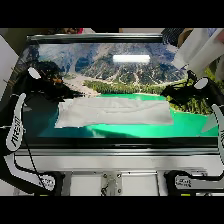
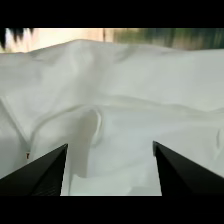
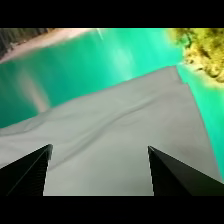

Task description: Fold the clothes and pants, and hang the long-sleeved shirts on hangers.

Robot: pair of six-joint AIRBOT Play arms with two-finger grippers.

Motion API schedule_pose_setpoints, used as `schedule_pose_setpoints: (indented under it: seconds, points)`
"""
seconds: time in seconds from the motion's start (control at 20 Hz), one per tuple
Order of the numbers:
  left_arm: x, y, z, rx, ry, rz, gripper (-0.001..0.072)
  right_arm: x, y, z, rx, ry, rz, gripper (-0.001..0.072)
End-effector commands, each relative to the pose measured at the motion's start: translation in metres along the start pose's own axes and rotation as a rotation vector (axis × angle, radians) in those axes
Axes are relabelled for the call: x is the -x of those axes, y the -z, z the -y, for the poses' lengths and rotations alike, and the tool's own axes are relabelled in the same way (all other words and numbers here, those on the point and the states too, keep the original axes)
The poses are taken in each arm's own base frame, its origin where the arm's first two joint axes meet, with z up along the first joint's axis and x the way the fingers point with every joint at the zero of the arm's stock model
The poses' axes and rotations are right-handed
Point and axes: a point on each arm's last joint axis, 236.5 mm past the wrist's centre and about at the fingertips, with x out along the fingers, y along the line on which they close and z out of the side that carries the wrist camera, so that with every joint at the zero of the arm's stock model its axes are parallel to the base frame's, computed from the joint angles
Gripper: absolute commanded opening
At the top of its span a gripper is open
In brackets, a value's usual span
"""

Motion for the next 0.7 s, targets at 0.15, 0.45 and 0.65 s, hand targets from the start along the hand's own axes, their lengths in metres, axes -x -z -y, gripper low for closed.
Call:
schedule_pose_setpoints:
  seconds: [0.15, 0.45, 0.65]
  points:
    - [0.072, -0.013, 0.03, -0.067, -0.004, 0.167, 0.0165, 0.05, -0.001, 0.027, 0.137, -0.101, -0.081, 0.0657]
    - [0.055, 0.031, 0.076, -0.149, 0.016, 0.17, 0.0009, 0.052, 0.018, 0.127, -0.002, -0.087, -0.152, 0.0655]
    - [0.021, 0.06, 0.108, -0.187, 0.036, 0.12, 0.0008, 0.019, 0.04, 0.151, -0.042, -0.119, -0.246, 0.0655]
